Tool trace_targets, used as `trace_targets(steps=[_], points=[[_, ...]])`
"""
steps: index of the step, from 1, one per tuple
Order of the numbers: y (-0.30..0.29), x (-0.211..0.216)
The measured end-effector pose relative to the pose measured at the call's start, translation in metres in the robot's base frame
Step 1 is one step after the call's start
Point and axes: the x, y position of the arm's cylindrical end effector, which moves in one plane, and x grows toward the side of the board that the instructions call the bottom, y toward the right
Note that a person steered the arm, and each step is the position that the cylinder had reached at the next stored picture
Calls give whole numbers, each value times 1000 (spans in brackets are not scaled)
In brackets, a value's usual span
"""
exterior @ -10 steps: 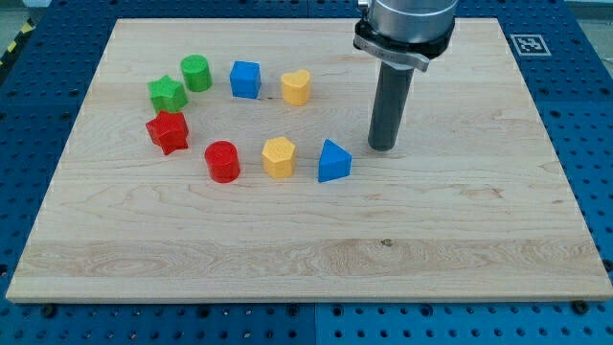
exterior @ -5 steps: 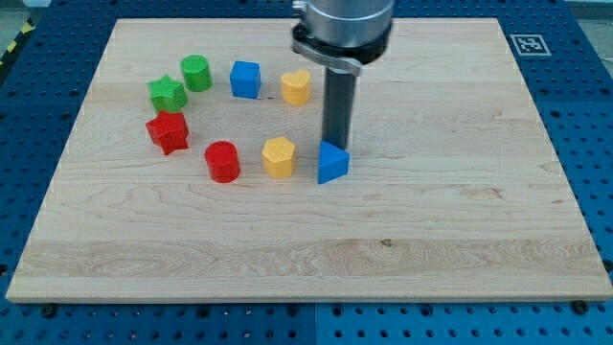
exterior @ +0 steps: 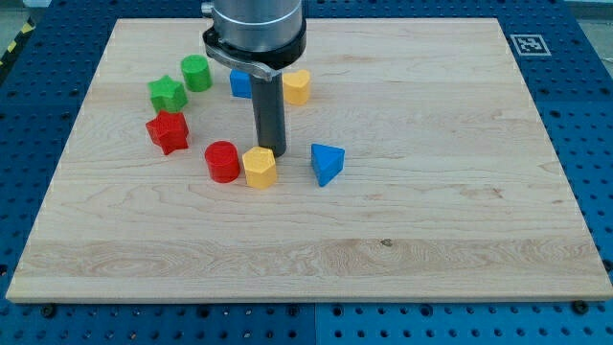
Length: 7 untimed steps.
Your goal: Slightly move the yellow hexagon towards bottom
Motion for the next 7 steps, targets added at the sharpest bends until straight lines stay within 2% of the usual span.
trace_targets(steps=[1,4,7], points=[[0,3],[-59,0],[-47,-5]])
